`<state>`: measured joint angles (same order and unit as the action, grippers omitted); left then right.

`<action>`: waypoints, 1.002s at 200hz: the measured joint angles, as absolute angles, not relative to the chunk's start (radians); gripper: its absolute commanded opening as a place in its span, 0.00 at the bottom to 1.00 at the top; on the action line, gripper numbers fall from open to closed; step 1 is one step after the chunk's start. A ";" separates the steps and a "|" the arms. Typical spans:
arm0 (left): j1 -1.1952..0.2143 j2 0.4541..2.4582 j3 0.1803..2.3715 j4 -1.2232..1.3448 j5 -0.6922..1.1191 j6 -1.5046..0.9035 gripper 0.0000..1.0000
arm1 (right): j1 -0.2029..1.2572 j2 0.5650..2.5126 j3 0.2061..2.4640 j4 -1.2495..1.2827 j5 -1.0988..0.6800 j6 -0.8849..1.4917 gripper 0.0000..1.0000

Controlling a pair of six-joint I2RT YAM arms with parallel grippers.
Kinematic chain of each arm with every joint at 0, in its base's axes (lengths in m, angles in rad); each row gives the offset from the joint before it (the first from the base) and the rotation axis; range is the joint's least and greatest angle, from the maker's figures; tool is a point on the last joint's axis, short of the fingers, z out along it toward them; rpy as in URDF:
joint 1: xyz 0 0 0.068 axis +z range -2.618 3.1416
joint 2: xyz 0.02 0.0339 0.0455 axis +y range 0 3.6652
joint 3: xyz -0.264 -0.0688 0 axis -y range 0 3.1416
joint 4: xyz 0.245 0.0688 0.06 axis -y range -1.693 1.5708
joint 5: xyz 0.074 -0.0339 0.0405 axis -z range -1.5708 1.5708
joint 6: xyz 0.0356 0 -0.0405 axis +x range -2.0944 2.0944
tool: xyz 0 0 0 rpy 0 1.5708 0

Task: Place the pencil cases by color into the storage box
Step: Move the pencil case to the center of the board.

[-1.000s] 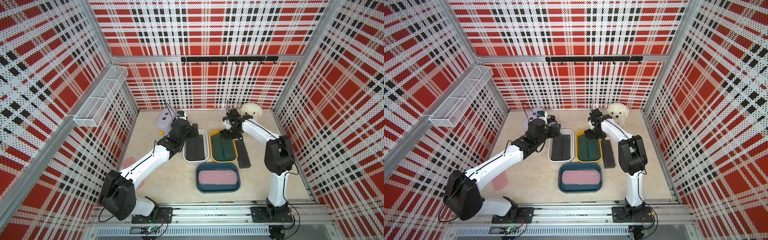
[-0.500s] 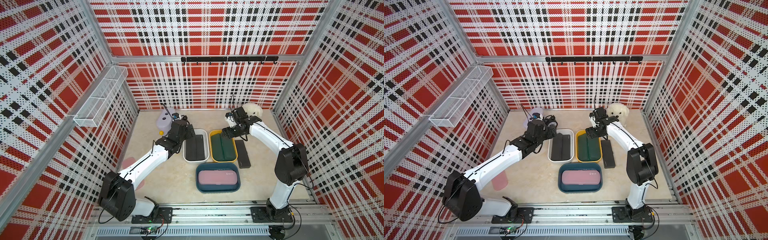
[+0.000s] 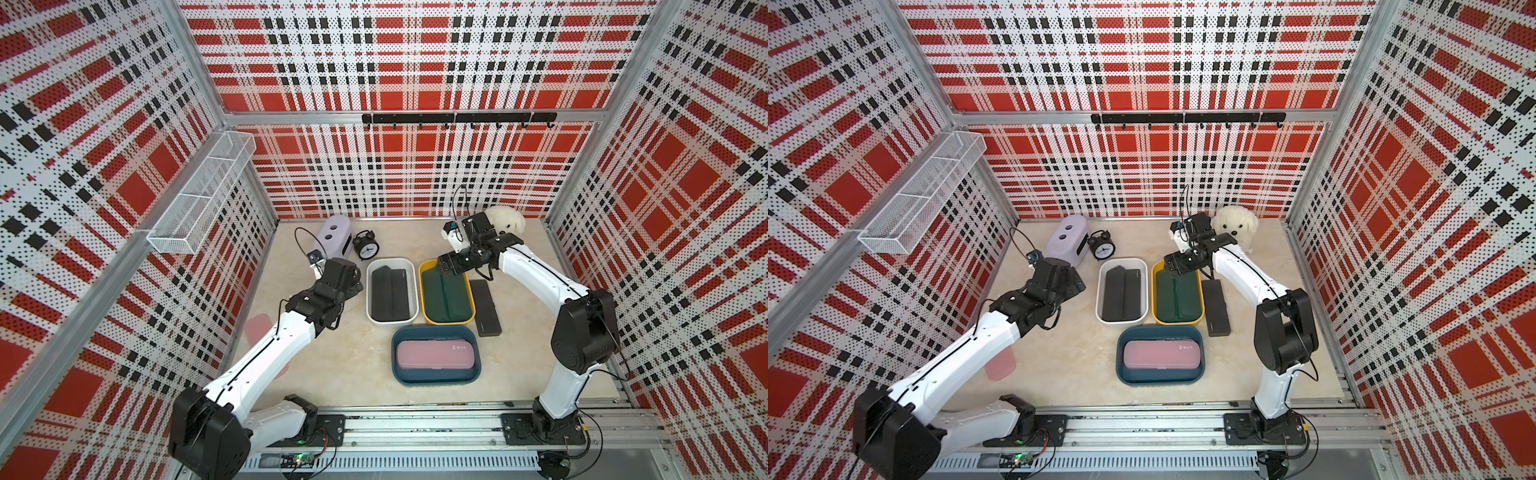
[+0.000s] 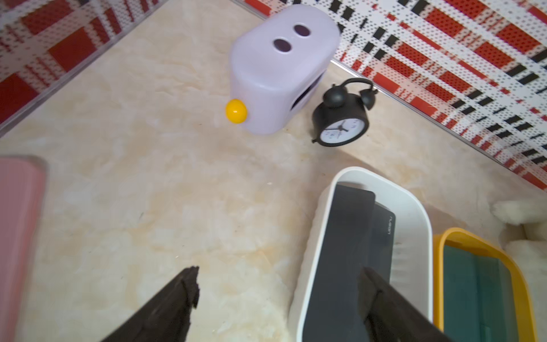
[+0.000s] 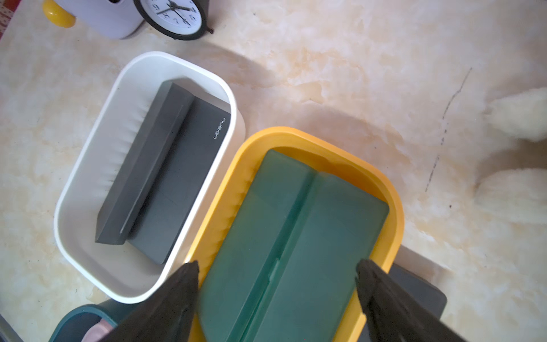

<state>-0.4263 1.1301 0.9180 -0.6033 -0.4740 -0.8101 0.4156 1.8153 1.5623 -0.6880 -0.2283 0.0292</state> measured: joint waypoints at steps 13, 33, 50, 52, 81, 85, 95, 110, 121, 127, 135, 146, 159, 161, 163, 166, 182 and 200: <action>-0.416 1.075 0.889 -0.657 -0.487 -0.853 0.99 | 0.434 1.836 1.589 -0.675 -0.240 0.023 0.89; -0.397 1.003 0.856 -0.739 -0.503 -0.896 0.99 | 0.459 1.880 1.632 -0.649 -0.270 0.019 0.89; -0.373 0.967 0.841 -0.801 -0.507 -0.915 0.99 | 0.474 1.925 1.675 -0.635 -0.299 0.020 0.89; -0.371 0.966 0.841 -0.805 -0.507 -0.916 0.99 | 0.476 1.931 1.681 -0.633 -0.302 0.020 0.89; -0.319 0.955 0.831 -0.903 -0.509 -0.915 0.99 | 0.500 2.011 1.768 -0.623 -0.338 0.019 0.89; -0.311 0.954 0.830 -0.916 -0.507 -0.914 0.99 | 0.503 2.019 1.777 -0.622 -0.340 0.019 0.89; -0.287 0.946 0.825 -0.939 -0.502 -0.907 0.99 | 0.509 2.036 1.797 -0.619 -0.348 0.019 0.89; -0.230 0.918 0.812 -0.971 -0.483 -0.884 0.99 | 0.517 2.056 1.821 -0.612 -0.361 0.020 0.90; -0.172 0.887 0.802 -0.986 -0.463 -0.856 0.99 | 0.525 2.070 1.834 -0.607 -0.368 0.020 0.91; -0.144 0.872 0.797 -0.991 -0.447 -0.838 0.99 | 0.528 2.075 1.840 -0.605 -0.371 0.020 0.91; -0.096 0.852 0.786 -0.995 -0.424 -0.805 0.99 | 0.534 2.084 1.846 -0.603 -0.377 0.020 0.92; -0.029 0.828 0.765 -0.997 -0.376 -0.758 0.99 | 0.540 2.096 1.856 -0.601 -0.383 0.021 0.97; 0.032 0.817 0.747 -0.997 -0.317 -0.710 0.99 | 0.548 2.109 1.865 -0.600 -0.389 0.020 1.00; 0.040 0.817 0.744 -0.997 -0.308 -0.703 0.99 | 0.549 2.111 1.867 -0.599 -0.390 0.023 1.00; 0.045 0.818 0.743 -0.996 -0.302 -0.698 0.99 | 0.550 2.113 1.868 -0.600 -0.390 0.023 1.00; 0.055 0.818 0.740 -0.995 -0.286 -0.687 0.99 | 0.551 2.115 1.869 -0.599 -0.391 0.022 1.00; 0.092 0.833 0.726 -0.982 -0.228 -0.650 0.99 | 0.559 2.126 1.872 -0.598 -0.397 0.023 1.00; 0.123 0.856 0.707 -0.968 -0.175 -0.624 0.99 | 0.567 2.133 1.872 -0.598 -0.401 0.023 1.00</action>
